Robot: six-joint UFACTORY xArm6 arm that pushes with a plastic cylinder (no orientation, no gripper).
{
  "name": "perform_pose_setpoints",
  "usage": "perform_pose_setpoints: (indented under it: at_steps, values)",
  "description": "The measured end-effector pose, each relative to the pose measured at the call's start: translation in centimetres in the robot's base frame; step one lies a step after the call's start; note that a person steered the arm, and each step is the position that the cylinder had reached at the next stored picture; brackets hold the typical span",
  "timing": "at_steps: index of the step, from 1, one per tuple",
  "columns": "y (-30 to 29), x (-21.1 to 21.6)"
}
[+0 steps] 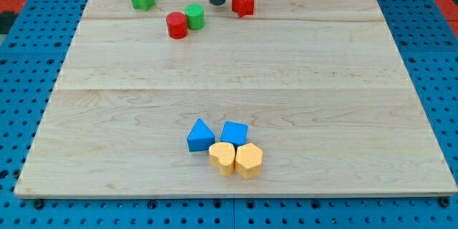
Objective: Move the red blocks at the top center of the board
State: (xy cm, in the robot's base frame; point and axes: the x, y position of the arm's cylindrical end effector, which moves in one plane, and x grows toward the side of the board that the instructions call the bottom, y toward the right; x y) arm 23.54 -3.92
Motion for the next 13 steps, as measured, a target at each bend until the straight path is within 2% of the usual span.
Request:
perform_pose_setpoints:
  at_steps: [1,2,3,4,5,7,8,10,11,12,13]
  values:
    - [-2.5,2.8]
    - [-5.3,2.9]
    - [-11.4,3.5]
    - [-15.9,7.2]
    - [-14.0,9.7]
    - [1.2,9.4]
    - [-0.6,16.5]
    - [6.4,10.2]
    - [9.7,11.0]
    - [9.6,7.9]
    - [6.5,4.4]
